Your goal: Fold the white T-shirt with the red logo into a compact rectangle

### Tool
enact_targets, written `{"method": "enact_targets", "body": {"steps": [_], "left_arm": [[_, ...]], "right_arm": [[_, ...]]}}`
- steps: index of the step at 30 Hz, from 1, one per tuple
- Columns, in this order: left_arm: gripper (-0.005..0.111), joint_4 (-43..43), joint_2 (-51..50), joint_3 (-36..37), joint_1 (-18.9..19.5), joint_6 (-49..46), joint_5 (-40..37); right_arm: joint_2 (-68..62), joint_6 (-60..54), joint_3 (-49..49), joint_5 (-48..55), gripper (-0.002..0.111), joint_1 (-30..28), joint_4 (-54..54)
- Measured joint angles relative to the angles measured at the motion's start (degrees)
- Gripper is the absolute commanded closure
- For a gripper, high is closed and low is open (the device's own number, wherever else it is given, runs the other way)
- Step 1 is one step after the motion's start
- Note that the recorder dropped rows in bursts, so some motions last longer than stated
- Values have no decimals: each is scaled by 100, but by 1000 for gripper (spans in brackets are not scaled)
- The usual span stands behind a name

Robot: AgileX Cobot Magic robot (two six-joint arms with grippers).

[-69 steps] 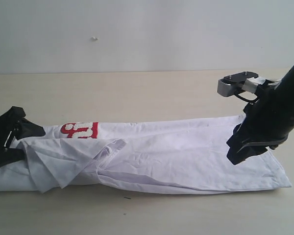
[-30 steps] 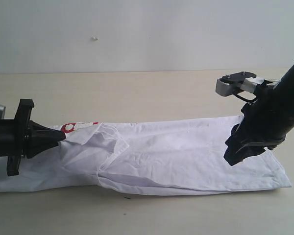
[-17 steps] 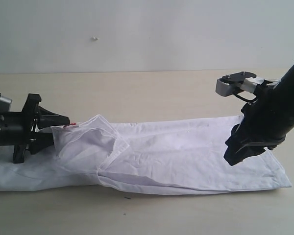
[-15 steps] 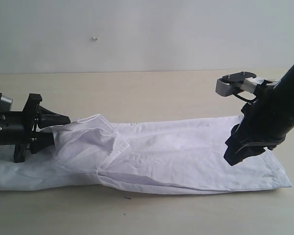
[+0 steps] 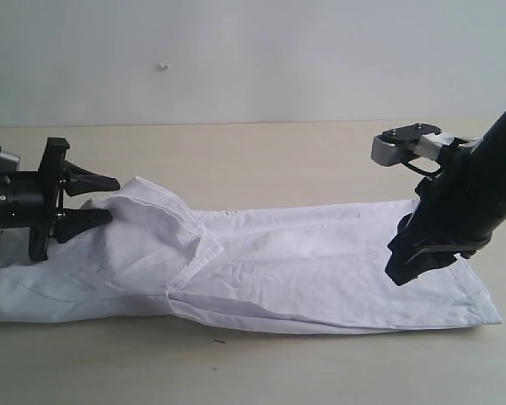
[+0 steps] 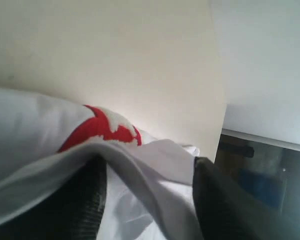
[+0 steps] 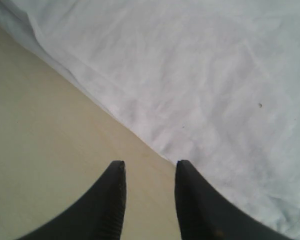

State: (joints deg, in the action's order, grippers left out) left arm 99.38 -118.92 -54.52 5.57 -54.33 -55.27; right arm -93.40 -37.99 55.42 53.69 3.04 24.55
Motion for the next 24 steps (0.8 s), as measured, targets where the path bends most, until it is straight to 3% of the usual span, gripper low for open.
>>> {"method": "enact_targets", "body": {"steps": [10, 19, 22, 24], "left_arm": [[54, 9, 0, -10, 18, 208, -11], [42, 9, 0, -83, 399, -49, -702], [49, 9, 0, -152, 490, -357, -1073], [62, 9, 0, -188, 514, -660, -1264]], "right_arm": [[0, 0, 0, 0, 75, 0, 0], [0, -4, 0, 0, 75, 0, 0], [0, -4, 0, 0, 75, 0, 0], [0, -4, 0, 0, 75, 0, 0]]}}
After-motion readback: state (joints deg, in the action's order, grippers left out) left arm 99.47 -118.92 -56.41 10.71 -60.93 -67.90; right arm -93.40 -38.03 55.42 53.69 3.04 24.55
